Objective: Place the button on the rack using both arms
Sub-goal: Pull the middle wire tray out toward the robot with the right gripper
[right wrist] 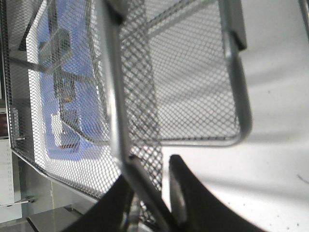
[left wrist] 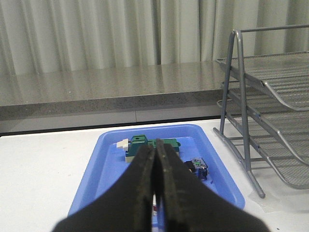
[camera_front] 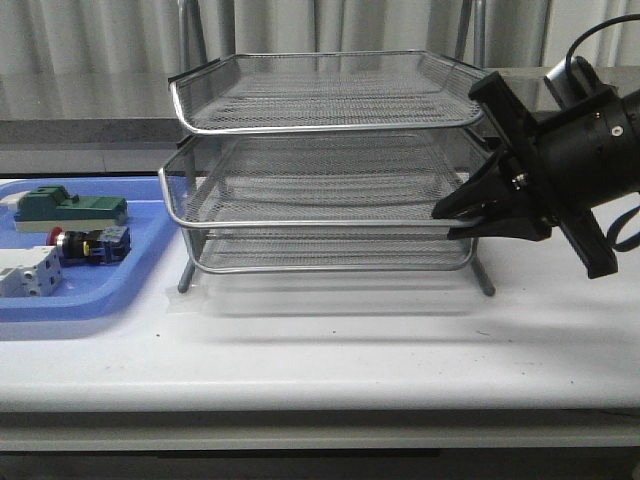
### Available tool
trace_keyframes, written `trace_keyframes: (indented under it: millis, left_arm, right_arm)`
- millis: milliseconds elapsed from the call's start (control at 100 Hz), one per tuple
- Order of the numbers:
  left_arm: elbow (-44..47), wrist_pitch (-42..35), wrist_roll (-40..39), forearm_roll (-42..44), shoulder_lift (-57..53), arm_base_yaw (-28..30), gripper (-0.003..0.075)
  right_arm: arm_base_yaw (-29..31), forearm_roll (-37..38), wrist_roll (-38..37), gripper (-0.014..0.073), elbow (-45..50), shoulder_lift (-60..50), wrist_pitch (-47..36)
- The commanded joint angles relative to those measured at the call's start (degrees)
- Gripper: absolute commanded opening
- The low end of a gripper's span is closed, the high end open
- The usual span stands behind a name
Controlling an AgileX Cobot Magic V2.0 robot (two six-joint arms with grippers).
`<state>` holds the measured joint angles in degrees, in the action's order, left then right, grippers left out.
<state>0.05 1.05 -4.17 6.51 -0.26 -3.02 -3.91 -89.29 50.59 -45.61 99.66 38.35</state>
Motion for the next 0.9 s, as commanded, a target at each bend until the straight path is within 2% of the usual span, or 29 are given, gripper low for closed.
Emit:
trace_keyframes:
  millis: [0,310,550,660,770,890]
  left_arm:
    - [2.77,-4.44,-0.62,0.12,-1.86,0.1,-0.002]
    - [2.77,-4.44,-0.62,0.12,-1.86,0.1,-0.002]
    - [2.77,-4.44,-0.62,0.12,-1.86,0.1,-0.002]
    - [2.77,-4.44,-0.62,0.12,-1.86,0.1,-0.002]
    - [2.77,-4.44,-0.62,0.12,-1.86,0.1,-0.002]
    - [2.77,-4.44,-0.62,0.12,-1.86,0.1,-0.002]
  right_arm:
    - [-0.13,6.35,2.02,-0.0061,3.2,-2.07,0.16]
    - [-0.13,6.3,4.1,-0.0061,13.79,-9.04,-2.69]
    - [-0.13,6.3,4.1,-0.004,15.48,-12.61,-5.43]
    - [-0.13,6.3,4.92,0.0056,15.48,-13.42,-5.98]
    - [-0.13,6.3,6.52,0.0241,15.48,-15.08,-5.9]
    - [-0.13,6.81,6.51,0.0395,15.48,-18.04,-5.54]
